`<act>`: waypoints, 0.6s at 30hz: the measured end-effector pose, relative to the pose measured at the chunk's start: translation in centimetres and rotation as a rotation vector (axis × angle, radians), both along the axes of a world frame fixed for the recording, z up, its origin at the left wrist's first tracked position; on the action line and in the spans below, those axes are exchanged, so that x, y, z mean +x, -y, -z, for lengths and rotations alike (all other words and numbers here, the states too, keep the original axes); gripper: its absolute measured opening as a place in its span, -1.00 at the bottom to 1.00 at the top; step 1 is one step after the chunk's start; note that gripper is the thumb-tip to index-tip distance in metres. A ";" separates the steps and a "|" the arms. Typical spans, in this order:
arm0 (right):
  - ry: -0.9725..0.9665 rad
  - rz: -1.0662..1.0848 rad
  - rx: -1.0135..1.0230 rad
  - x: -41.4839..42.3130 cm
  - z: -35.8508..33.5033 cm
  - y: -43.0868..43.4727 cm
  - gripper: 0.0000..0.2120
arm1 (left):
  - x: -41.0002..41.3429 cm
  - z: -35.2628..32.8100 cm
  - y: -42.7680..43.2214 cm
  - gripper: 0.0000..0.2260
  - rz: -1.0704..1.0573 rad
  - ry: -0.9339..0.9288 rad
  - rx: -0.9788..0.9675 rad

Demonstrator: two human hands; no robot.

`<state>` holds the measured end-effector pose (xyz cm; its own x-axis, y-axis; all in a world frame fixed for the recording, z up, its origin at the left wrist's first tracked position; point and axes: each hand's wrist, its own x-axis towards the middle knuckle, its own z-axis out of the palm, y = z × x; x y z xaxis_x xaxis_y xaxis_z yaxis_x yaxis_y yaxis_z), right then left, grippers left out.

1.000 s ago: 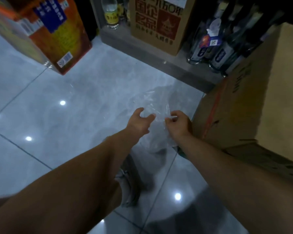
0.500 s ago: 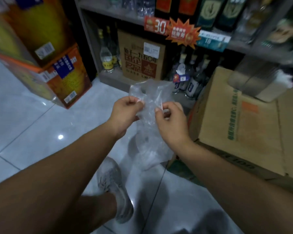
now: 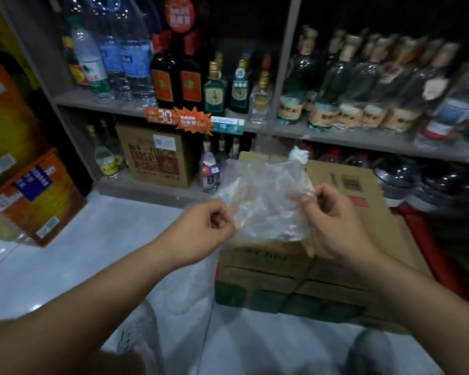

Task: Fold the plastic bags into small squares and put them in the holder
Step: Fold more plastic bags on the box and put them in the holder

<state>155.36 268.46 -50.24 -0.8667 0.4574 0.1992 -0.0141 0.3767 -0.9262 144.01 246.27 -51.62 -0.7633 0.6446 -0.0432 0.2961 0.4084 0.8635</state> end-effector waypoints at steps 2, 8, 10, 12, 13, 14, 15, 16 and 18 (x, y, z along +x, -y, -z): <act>0.033 0.062 -0.059 1.0 0.2 -2.3 -0.81 | 0.1 0.6 -2.1 -0.92 0.015 0.013 -0.039; 0.104 0.142 -0.223 2.5 0.9 -7.0 -0.80 | 0.2 0.0 -7.3 -0.82 -0.029 -0.186 -0.095; 0.068 0.174 -0.136 2.2 0.8 -7.7 -0.77 | 0.5 -0.7 -9.0 -0.87 -0.024 -0.207 0.044; 0.030 0.176 -0.077 1.7 0.6 -8.1 -0.73 | 0.8 -1.1 -10.5 -0.86 0.032 -0.234 0.135; 0.016 0.169 -0.059 1.4 0.3 -8.2 -0.74 | 0.9 -1.1 -11.2 -0.84 0.067 -0.230 0.139; 0.008 0.154 -0.048 1.2 0.1 -8.1 -0.76 | 0.9 -1.2 -11.7 -0.82 0.091 -0.206 0.127; -0.003 0.126 -0.038 1.0 -0.3 -8.0 -0.81 | 0.7 -1.2 -12.2 -0.81 0.089 -0.172 0.123; -0.012 0.086 -0.023 0.8 -0.6 -7.9 -0.85 | 0.5 -1.3 -12.6 -0.81 0.059 -0.132 0.141; -0.006 -0.024 0.064 0.9 -1.1 -7.5 -0.86 | -0.4 -1.7 -13.2 -0.80 -0.062 -0.124 0.211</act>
